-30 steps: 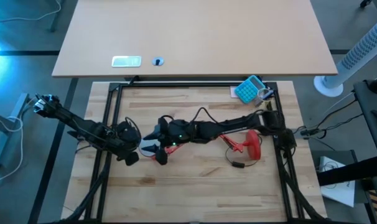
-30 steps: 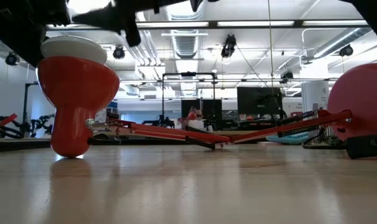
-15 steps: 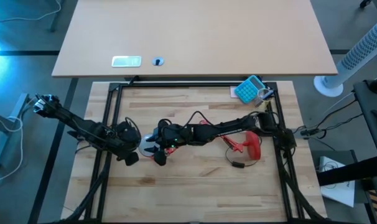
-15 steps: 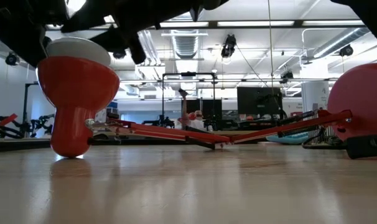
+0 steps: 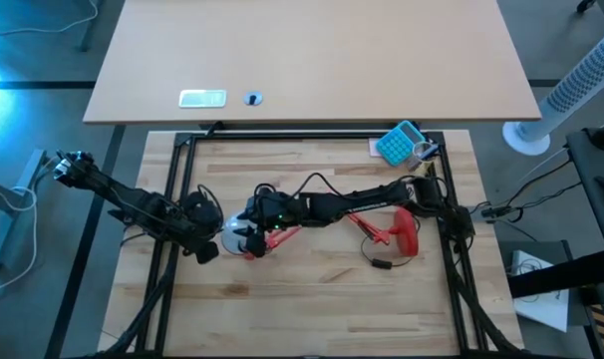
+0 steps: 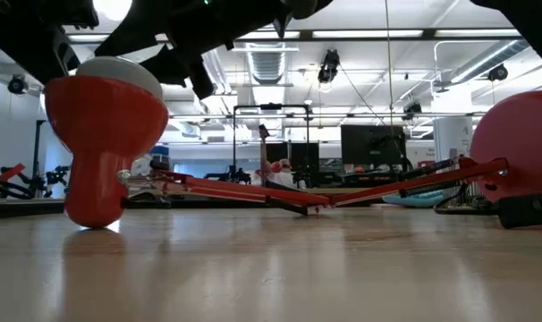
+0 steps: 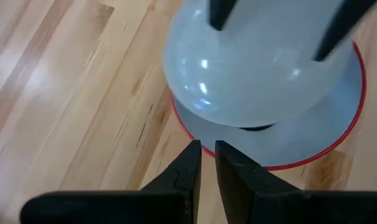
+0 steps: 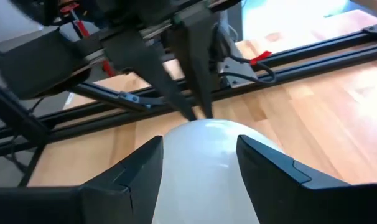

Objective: Screw lightbulb
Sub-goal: Insert the lightbulb into the orange desk lamp

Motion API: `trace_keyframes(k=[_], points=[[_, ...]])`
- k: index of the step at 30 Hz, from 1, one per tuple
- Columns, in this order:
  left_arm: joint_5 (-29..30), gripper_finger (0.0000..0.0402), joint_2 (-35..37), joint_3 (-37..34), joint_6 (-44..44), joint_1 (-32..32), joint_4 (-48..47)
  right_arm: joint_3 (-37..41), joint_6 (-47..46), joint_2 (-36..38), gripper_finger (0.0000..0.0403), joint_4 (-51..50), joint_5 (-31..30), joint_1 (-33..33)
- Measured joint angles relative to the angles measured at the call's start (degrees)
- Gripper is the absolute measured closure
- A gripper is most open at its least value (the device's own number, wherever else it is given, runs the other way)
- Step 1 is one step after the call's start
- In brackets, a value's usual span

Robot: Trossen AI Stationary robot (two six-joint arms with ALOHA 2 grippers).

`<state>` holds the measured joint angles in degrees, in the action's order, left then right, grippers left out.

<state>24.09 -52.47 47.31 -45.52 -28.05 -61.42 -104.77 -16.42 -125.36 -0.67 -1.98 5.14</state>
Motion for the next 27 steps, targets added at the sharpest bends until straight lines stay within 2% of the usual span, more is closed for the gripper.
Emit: trace_keyframes(k=[6,14,17,27], points=[[-4.0,0.0364,0.1,0.0,-0.2,-0.4,0.1,0.0,0.0,0.0,0.0204,-0.1,0.7,1.2],[-5.1,0.0364,0.2,3.6,-1.8,-5.0,0.3,0.0,3.7,0.0,0.0204,0.1,2.4,2.5],[-5.1,0.0364,0.2,5.3,-4.0,-7.6,0.4,0.1,3.0,0.0,0.0204,0.0,5.6,2.8],[-2.1,0.0364,-3.1,5.0,-15.7,-19.9,8.4,0.1,5.0,0.3,0.0204,-0.2,5.6,4.1]])
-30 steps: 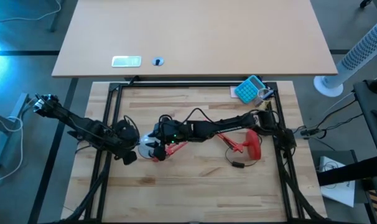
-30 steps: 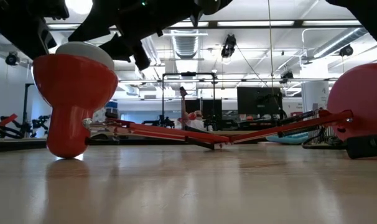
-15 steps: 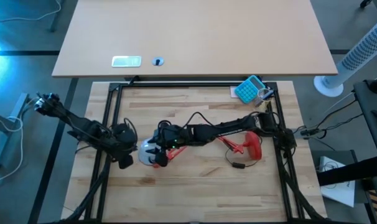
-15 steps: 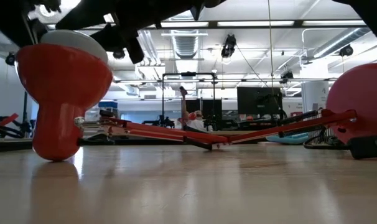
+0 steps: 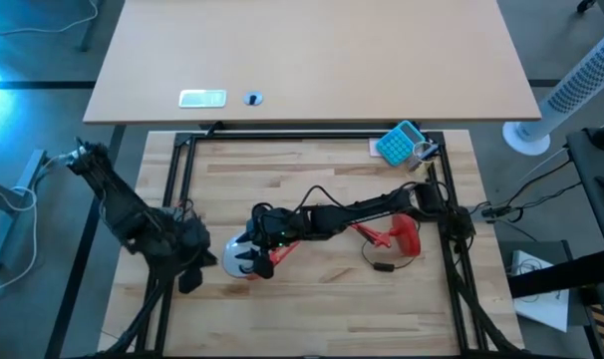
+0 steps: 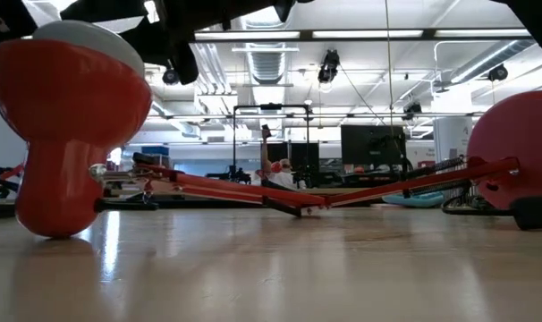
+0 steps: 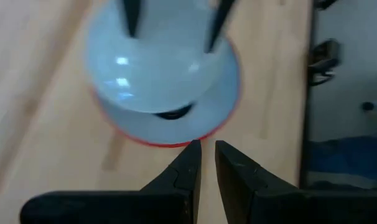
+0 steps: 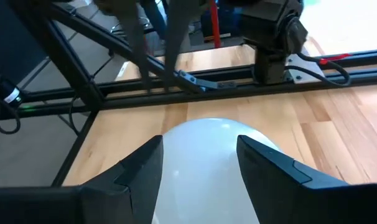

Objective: Screw lightbulb
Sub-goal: Insert the lightbulb into the orange desk lamp

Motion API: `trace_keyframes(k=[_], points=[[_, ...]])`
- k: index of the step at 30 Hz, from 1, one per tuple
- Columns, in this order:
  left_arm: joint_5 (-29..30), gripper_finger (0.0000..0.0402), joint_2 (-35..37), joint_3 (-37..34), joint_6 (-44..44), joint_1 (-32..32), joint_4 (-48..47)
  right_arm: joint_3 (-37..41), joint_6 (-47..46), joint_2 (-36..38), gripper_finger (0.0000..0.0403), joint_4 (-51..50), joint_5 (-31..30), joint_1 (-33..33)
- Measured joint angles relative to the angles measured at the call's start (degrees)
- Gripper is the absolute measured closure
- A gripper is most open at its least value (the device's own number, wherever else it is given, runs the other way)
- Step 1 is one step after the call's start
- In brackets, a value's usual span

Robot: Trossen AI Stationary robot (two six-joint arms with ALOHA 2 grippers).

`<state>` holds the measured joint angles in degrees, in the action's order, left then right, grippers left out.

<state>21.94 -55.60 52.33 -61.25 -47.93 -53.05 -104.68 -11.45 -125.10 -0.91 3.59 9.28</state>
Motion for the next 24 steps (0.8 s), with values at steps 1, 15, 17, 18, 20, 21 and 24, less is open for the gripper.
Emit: trace_keyframes(k=[1,15,17,18,20,21,24], points=[[0.1,0.0364,-0.9,-0.2,-0.1,-0.9,2.1,0.0,0.0,0.0,0.0204,0.0,0.1,0.2],[10.0,0.0360,-15.9,1.8,6.9,-3.4,7.6,0.0,0.9,0.2,0.0204,-1.0,0.4,0.5],[10.0,0.0352,-16.8,2.5,9.4,-3.4,6.9,0.0,0.9,0.2,0.0204,-1.5,0.7,0.5],[9.9,0.0347,-17.1,2.7,10.5,-3.4,7.0,0.0,0.9,0.3,0.0204,-1.6,0.9,0.5],[9.6,0.0334,-17.7,2.7,12.3,-3.5,7.1,0.0,0.9,0.3,0.0204,-1.7,1.0,0.5],[9.6,0.0326,-18.1,2.6,13.0,-3.5,7.0,0.0,1.0,0.3,0.0204,-1.7,1.1,0.5],[9.4,0.0303,-18.8,1.8,14.2,-3.4,6.6,0.0,1.0,0.3,0.0204,-1.7,1.2,0.5]])
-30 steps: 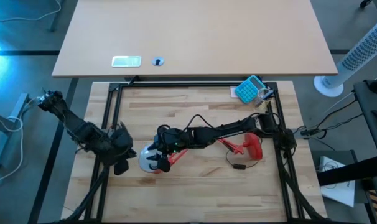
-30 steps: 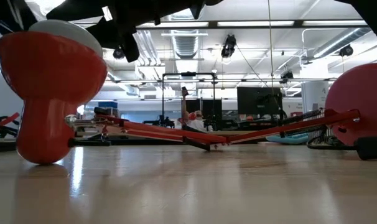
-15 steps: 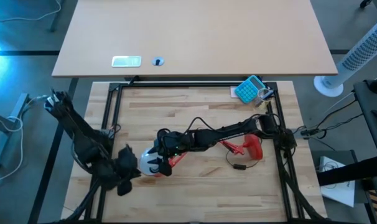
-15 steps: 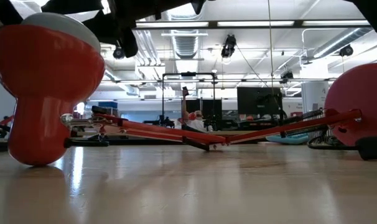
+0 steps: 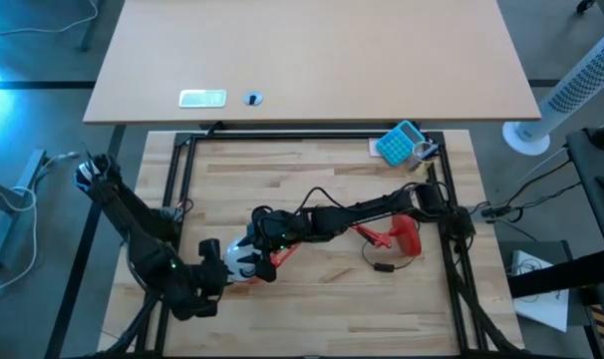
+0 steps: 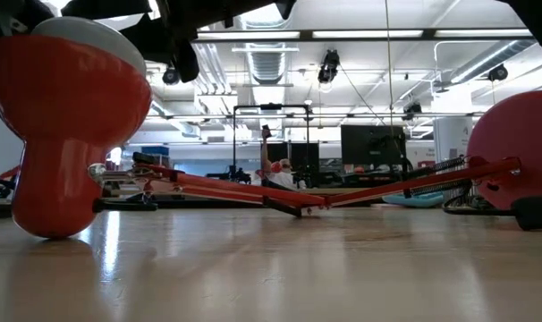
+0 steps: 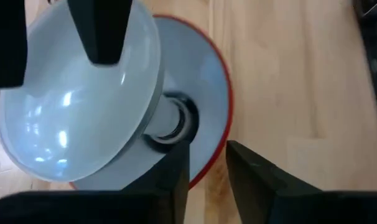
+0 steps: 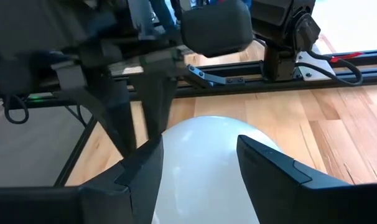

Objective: Screw lightbulb
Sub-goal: Insert the lightbulb into the orange desk lamp

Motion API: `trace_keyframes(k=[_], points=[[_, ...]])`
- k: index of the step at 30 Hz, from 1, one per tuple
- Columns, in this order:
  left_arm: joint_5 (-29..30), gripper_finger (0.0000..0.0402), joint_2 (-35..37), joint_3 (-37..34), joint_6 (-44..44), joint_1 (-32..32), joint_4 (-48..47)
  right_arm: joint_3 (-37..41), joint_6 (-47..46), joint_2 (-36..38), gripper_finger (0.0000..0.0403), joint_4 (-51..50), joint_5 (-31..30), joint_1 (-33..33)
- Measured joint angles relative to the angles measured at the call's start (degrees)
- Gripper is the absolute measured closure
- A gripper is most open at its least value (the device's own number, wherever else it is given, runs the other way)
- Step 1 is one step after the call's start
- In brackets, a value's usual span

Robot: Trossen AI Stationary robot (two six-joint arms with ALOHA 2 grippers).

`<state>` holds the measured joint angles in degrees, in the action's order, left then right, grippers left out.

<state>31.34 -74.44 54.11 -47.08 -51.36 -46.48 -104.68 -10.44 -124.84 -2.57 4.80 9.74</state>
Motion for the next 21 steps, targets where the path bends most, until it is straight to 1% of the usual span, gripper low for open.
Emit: trace_keyframes(k=[5,9,13,18,21], points=[[-0.3,0.0273,-0.5,-0.6,-0.6,0.3,-0.3,0.0,0.0,0.0,0.0204,0.1,0.1,0.1],[-0.5,0.0273,-0.5,-0.6,-2.2,0.4,-0.7,0.0,-0.6,0.0,0.0204,0.7,0.1,0.8],[-0.7,0.0291,-0.4,-0.7,-2.3,0.7,-0.9,0.0,-1.0,0.0,0.0204,1.1,0.1,1.7],[-0.8,0.0333,-0.4,-0.8,-0.9,1.1,-0.6,0.0,-1.8,0.0,0.0204,1.3,-0.7,2.3],[-0.9,0.0351,-0.3,-0.8,-0.3,1.1,-0.5,0.0,-2.8,0.0,0.0204,1.3,-1.1,2.3]])
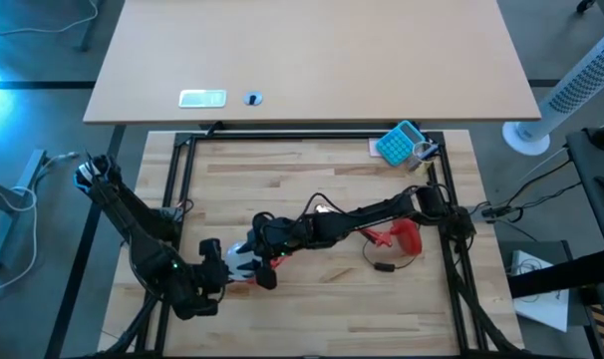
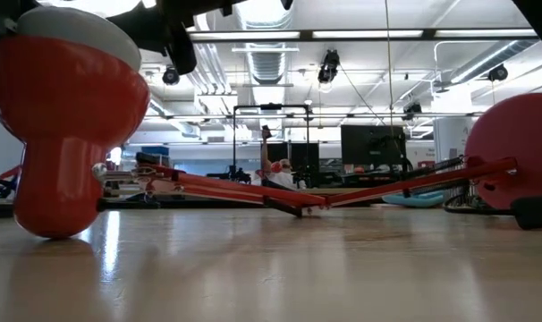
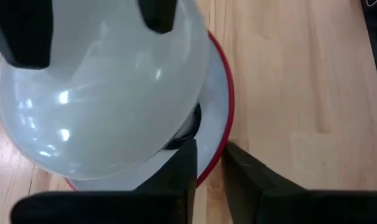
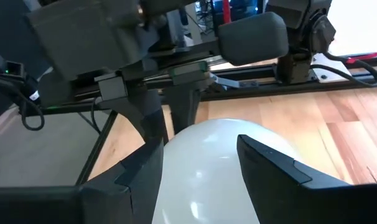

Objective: Screw lightbulb
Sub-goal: Insert the lightbulb into the orange desk lamp

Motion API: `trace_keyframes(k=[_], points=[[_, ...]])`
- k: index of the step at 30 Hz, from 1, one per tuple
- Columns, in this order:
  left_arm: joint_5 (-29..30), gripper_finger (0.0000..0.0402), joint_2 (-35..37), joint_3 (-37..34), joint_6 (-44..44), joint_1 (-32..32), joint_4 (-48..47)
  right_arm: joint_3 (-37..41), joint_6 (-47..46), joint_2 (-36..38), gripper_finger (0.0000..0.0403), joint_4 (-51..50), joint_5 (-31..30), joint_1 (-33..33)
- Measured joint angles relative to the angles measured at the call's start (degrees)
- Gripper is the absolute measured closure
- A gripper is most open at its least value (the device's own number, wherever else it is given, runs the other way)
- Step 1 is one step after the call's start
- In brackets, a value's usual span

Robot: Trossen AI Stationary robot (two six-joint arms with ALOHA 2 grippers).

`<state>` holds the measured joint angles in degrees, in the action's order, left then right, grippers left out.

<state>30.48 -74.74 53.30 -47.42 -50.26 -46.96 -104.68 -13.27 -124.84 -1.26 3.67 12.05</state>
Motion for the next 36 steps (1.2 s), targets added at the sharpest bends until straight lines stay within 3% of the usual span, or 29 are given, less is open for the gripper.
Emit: trace_keyframes(k=[18,27,36], points=[[0.7,0.0354,0.5,-0.2,3.2,0.9,-1.5,0.0,0.2,0.0,0.0204,0.3,1.0,-0.2],[0.6,0.0321,0.7,0.7,5.8,1.0,-3.2,0.0,-0.2,-0.2,0.0204,0.7,-0.9,-1.5],[-1.9,0.0262,1.8,7.9,2.9,-0.4,-16.1,0.1,-0.1,-0.4,0.0204,2.0,-1.2,-1.9]])
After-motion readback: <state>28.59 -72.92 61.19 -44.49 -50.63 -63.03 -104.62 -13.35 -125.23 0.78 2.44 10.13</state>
